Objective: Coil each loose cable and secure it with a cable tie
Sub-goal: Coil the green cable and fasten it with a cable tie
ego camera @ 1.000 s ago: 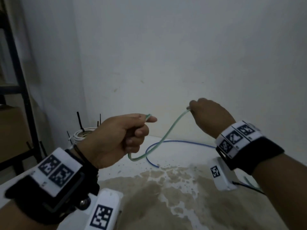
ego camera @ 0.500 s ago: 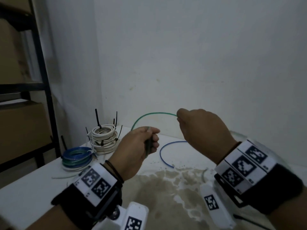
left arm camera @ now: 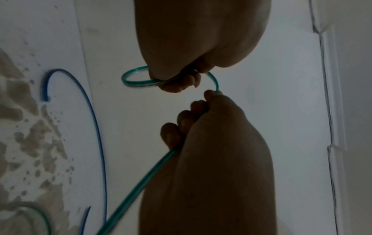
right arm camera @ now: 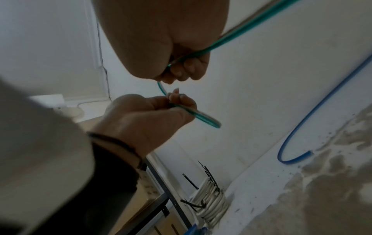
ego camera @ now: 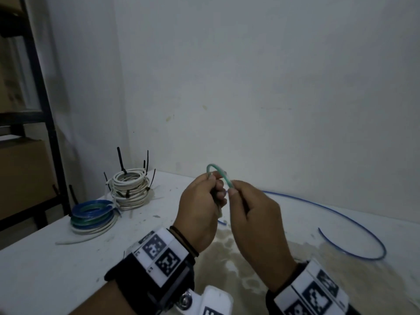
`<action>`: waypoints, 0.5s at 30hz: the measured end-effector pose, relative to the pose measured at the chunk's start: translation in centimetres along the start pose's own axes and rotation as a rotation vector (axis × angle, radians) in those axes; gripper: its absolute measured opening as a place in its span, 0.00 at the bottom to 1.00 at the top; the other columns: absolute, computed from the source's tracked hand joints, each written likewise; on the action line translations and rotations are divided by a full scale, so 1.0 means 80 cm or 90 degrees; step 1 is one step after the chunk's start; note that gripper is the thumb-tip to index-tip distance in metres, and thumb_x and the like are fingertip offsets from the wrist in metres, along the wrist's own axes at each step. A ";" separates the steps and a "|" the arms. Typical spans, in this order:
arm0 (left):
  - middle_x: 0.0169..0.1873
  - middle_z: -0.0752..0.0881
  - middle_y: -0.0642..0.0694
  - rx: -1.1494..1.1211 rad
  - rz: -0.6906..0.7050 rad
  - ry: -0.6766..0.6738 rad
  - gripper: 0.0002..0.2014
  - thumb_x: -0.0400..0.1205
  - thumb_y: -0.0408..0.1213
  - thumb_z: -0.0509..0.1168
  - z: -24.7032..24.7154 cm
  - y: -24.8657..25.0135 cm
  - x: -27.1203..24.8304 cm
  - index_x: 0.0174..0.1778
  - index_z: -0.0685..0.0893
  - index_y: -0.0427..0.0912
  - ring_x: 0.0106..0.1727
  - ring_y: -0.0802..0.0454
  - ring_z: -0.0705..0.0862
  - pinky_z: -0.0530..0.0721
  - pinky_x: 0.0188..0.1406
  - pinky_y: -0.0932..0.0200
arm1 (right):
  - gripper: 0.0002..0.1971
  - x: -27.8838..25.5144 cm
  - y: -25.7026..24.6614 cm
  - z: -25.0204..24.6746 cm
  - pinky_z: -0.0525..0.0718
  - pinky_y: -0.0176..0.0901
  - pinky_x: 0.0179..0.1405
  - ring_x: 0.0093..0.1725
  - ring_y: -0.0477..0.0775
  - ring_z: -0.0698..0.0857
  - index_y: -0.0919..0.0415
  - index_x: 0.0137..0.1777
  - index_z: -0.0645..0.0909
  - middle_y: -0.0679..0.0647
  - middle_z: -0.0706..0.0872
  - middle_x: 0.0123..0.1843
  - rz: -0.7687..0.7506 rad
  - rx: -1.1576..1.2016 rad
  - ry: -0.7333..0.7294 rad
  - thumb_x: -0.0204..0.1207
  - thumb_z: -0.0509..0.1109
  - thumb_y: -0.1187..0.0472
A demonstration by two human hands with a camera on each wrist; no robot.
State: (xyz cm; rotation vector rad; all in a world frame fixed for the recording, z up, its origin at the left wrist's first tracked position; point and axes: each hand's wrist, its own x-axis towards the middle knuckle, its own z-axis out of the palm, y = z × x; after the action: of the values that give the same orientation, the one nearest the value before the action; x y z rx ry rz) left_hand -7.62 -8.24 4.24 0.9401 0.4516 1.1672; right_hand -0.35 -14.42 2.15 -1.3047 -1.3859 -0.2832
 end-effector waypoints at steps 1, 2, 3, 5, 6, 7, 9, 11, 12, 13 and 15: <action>0.27 0.75 0.45 -0.043 -0.024 0.000 0.13 0.87 0.31 0.54 0.000 0.001 0.000 0.48 0.83 0.31 0.27 0.54 0.73 0.79 0.30 0.63 | 0.11 -0.006 0.000 0.002 0.70 0.22 0.32 0.34 0.39 0.78 0.54 0.45 0.84 0.41 0.81 0.31 -0.004 0.006 -0.015 0.80 0.59 0.60; 0.27 0.76 0.45 -0.078 -0.047 -0.003 0.12 0.87 0.32 0.55 -0.001 0.002 0.001 0.49 0.83 0.31 0.27 0.54 0.74 0.79 0.29 0.62 | 0.11 -0.011 0.001 0.005 0.70 0.22 0.33 0.35 0.39 0.79 0.55 0.47 0.85 0.42 0.83 0.33 -0.005 0.004 -0.025 0.80 0.59 0.59; 0.28 0.76 0.45 -0.112 -0.066 -0.011 0.12 0.86 0.33 0.56 -0.002 0.004 0.001 0.50 0.83 0.30 0.28 0.54 0.74 0.78 0.29 0.62 | 0.11 -0.016 0.003 0.007 0.70 0.21 0.34 0.36 0.39 0.79 0.55 0.48 0.85 0.42 0.83 0.34 -0.003 -0.002 -0.030 0.80 0.59 0.59; 0.28 0.74 0.45 -0.161 -0.087 -0.025 0.15 0.86 0.37 0.54 -0.004 0.007 0.001 0.51 0.81 0.30 0.27 0.54 0.73 0.76 0.27 0.62 | 0.11 -0.022 0.006 0.011 0.69 0.19 0.34 0.35 0.37 0.78 0.56 0.47 0.84 0.41 0.81 0.34 0.002 -0.008 -0.033 0.79 0.59 0.59; 0.27 0.74 0.45 -0.164 -0.086 -0.026 0.17 0.86 0.39 0.53 -0.005 0.007 0.002 0.52 0.81 0.29 0.27 0.54 0.72 0.75 0.25 0.63 | 0.11 -0.024 0.007 0.013 0.69 0.19 0.34 0.35 0.37 0.77 0.56 0.46 0.84 0.42 0.80 0.33 0.004 -0.008 -0.037 0.79 0.59 0.59; 0.27 0.74 0.46 -0.153 -0.084 -0.025 0.18 0.87 0.41 0.53 -0.005 0.007 0.002 0.53 0.81 0.29 0.27 0.54 0.72 0.75 0.25 0.63 | 0.11 -0.026 0.008 0.014 0.69 0.20 0.33 0.34 0.38 0.77 0.57 0.45 0.84 0.42 0.79 0.32 0.005 -0.006 -0.040 0.79 0.59 0.59; 0.27 0.74 0.47 -0.123 -0.079 -0.025 0.18 0.87 0.42 0.54 -0.005 0.007 0.003 0.53 0.81 0.30 0.28 0.55 0.71 0.74 0.26 0.64 | 0.12 -0.028 0.010 0.015 0.69 0.20 0.34 0.33 0.38 0.76 0.58 0.46 0.84 0.41 0.79 0.33 0.003 -0.010 -0.045 0.79 0.58 0.57; 0.27 0.73 0.48 -0.096 -0.077 -0.030 0.15 0.87 0.41 0.56 -0.005 0.007 0.004 0.52 0.81 0.32 0.27 0.56 0.71 0.74 0.24 0.65 | 0.16 -0.029 0.011 0.016 0.69 0.18 0.36 0.34 0.33 0.75 0.58 0.52 0.85 0.38 0.77 0.35 -0.007 -0.015 -0.050 0.80 0.56 0.55; 0.27 0.73 0.49 -0.085 -0.078 -0.033 0.14 0.87 0.40 0.56 -0.006 0.007 0.005 0.51 0.81 0.32 0.27 0.57 0.71 0.73 0.23 0.65 | 0.17 -0.030 0.012 0.017 0.68 0.18 0.36 0.34 0.31 0.75 0.59 0.53 0.85 0.37 0.76 0.35 -0.010 -0.013 -0.054 0.80 0.55 0.54; 0.26 0.73 0.49 -0.080 -0.081 -0.038 0.13 0.87 0.39 0.56 -0.006 0.008 0.006 0.50 0.81 0.33 0.26 0.57 0.70 0.73 0.22 0.65 | 0.16 -0.032 0.013 0.018 0.68 0.18 0.35 0.34 0.30 0.75 0.59 0.53 0.85 0.36 0.75 0.34 -0.010 -0.009 -0.059 0.80 0.56 0.55; 0.25 0.73 0.49 -0.079 -0.089 -0.045 0.11 0.86 0.35 0.55 -0.008 0.009 0.008 0.49 0.81 0.34 0.24 0.56 0.70 0.72 0.22 0.65 | 0.12 -0.034 0.016 0.019 0.68 0.21 0.33 0.32 0.33 0.75 0.57 0.48 0.83 0.36 0.73 0.31 -0.009 -0.003 -0.073 0.80 0.57 0.57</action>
State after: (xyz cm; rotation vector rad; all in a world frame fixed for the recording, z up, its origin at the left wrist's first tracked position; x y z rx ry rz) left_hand -8.24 -7.34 4.59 0.8271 0.3775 1.0209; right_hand -0.92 -14.22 -1.16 -1.3320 -1.4926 -0.2242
